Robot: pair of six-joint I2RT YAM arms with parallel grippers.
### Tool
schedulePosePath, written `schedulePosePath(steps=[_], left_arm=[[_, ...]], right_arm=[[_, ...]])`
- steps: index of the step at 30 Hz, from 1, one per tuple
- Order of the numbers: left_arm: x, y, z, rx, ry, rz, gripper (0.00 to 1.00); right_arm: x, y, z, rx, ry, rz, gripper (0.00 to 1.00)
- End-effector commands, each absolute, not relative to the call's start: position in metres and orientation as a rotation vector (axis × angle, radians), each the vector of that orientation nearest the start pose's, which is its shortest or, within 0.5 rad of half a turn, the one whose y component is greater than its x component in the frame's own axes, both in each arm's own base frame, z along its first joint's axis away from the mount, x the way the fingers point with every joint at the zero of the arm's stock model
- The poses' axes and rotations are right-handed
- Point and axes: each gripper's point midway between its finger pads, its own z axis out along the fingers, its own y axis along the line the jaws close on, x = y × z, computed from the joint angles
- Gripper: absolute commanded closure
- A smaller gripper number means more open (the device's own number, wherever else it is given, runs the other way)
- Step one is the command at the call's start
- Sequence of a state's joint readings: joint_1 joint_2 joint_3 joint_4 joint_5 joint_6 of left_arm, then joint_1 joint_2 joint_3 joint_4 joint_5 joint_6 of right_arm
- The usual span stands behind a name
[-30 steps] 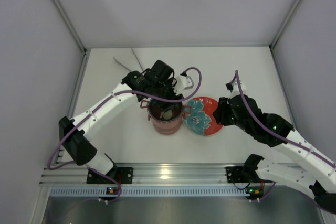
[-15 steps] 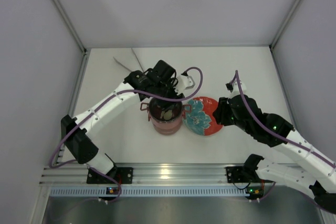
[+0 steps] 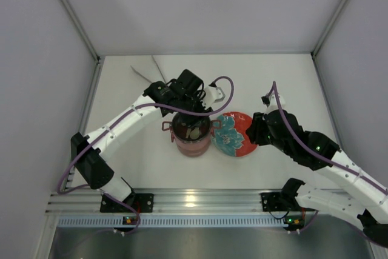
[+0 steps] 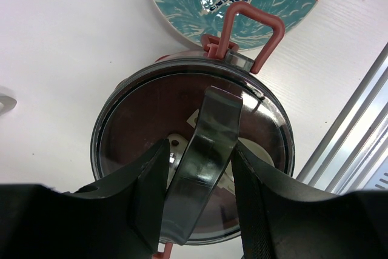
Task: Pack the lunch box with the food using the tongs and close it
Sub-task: Place the box lid in the packing box.
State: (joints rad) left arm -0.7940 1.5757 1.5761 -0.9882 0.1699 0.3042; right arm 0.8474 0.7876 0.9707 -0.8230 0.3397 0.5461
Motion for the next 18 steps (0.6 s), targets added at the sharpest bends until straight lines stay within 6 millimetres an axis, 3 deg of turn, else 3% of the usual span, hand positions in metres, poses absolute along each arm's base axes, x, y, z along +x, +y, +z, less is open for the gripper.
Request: schedulePosePath(steps=[1,18], left_arm=[[0.2373,-0.2836,0.221,1.389,2.169,-0.478,0.51],[0.2341,-0.2846,0.2293,1.356,2.168,-0.506,0.52]], right_arm=[[0.1892,0.1454,0.2341,-0.097,2.18,0.402,0.67],[0.1894,0.146,0.2324,-0.095,2.184,0.404,0.67]])
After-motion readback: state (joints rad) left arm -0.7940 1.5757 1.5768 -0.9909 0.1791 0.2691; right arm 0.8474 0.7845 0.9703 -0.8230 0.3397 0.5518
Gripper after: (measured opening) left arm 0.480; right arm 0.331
